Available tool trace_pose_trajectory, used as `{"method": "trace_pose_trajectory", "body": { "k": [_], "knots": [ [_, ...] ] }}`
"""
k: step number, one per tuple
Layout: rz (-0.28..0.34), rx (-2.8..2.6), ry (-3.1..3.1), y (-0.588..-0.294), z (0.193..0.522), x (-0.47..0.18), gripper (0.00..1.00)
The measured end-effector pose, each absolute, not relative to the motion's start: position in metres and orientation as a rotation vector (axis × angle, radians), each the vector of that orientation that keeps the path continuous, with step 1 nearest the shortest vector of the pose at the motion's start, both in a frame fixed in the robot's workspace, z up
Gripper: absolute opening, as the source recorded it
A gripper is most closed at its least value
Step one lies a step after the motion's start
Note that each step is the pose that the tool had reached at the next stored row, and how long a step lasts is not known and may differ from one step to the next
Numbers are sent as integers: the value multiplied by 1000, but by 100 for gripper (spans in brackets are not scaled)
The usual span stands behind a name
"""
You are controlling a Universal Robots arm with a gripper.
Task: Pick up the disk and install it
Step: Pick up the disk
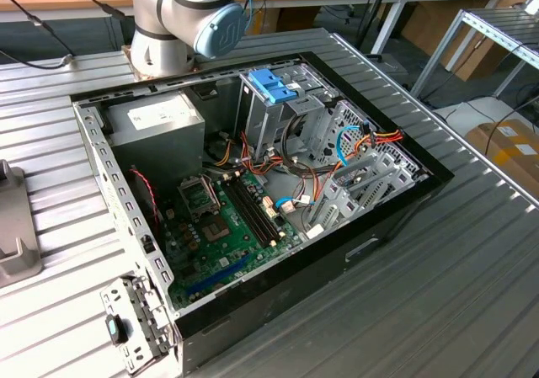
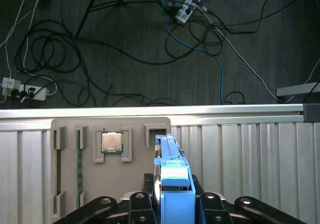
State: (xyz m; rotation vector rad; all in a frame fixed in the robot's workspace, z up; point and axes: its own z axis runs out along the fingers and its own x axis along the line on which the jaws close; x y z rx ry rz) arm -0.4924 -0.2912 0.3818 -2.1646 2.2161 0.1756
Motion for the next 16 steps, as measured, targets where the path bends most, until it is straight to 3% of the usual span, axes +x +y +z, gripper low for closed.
{"method": "trace_pose_trajectory", "body": {
  "k": [16],
  "knots": [
    [176,-2165,2216,-291,388,-492,37]
  ]
}}
